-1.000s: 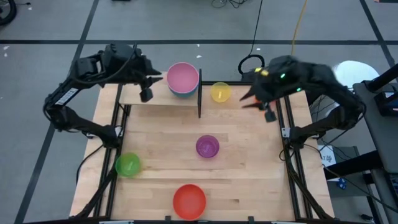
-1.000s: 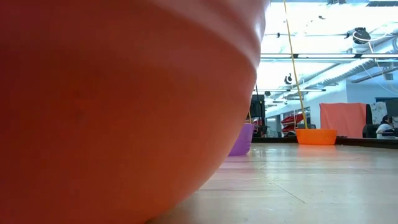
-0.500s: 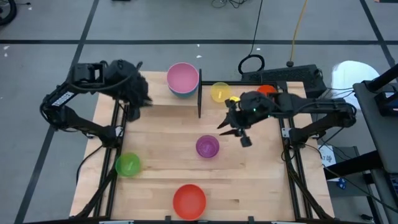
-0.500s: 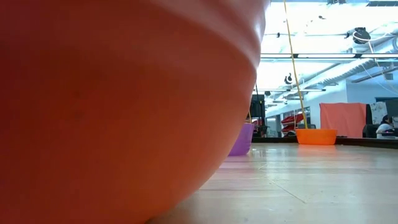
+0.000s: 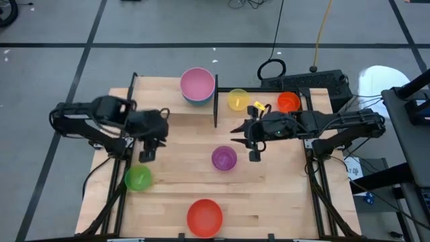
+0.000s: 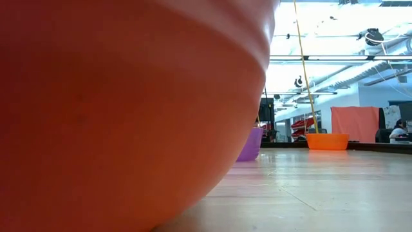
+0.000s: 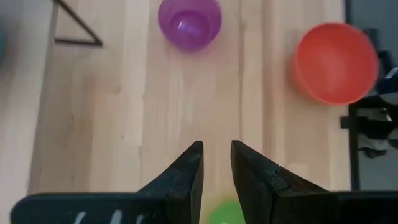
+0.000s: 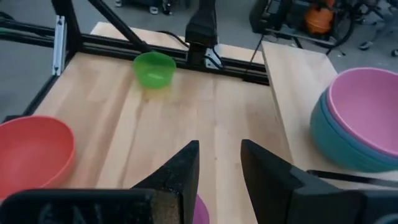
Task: Place and stack bowls onto a shelf
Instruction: Stack the orange bowl on top of the pink bowl on the shelf
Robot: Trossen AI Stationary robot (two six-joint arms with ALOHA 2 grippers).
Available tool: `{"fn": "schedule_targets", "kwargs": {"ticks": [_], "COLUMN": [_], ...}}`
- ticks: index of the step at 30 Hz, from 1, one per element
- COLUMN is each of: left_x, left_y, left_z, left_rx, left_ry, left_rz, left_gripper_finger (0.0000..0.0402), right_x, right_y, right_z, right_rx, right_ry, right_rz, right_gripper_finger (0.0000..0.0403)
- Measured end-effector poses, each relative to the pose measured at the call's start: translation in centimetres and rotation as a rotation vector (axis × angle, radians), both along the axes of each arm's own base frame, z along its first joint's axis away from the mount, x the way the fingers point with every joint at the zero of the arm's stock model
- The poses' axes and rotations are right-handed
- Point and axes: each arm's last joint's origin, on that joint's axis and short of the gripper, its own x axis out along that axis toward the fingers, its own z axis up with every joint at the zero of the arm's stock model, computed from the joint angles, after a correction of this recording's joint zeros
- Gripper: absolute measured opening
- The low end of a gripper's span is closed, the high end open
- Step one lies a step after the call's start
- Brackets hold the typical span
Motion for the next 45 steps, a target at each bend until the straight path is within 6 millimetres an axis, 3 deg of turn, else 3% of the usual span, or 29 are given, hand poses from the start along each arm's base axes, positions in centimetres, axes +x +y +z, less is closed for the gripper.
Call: {"fn": "schedule_targets", "kwargs": {"ticks": [12, 16, 23, 29, 45], "left_x": [3.7, 3.9, 3.8, 4.2, 7.5], "left_y": [-4.9, -6.4, -9.3, -11.4, -14.2], "left_z": [-8.1, -10.6, -12.8, -15.1, -20.3], "left_rx": [-0.186, -0.269, -0.396, -0.377, -0.415], "left_ry": [-0.076, -0.077, -0.142, -0.078, 0.003], "left_rz": [0.174, 0.242, 0.222, 0.192, 0.188], "left_gripper_finger": [0.0088, 0.0088, 0.0087, 0.0088, 0.0088], "right_x": [-0.3, -0.5, -1.0, -1.3, -1.3], "right_y": [0.0, 0.0, 0.0, 0.0, 0.0], "right_z": [0.2, 0.3, 0.7, 1.0, 1.0], "right_rx": [-0.061, -0.109, -0.151, -0.159, -0.159], "right_ry": [0.001, 0.001, -0.011, -0.023, -0.022], "right_rz": [0.016, 0.044, 0.071, 0.075, 0.075], "right_gripper_finger": [0.0114, 0.0114, 0.0114, 0.0114, 0.0114]}}
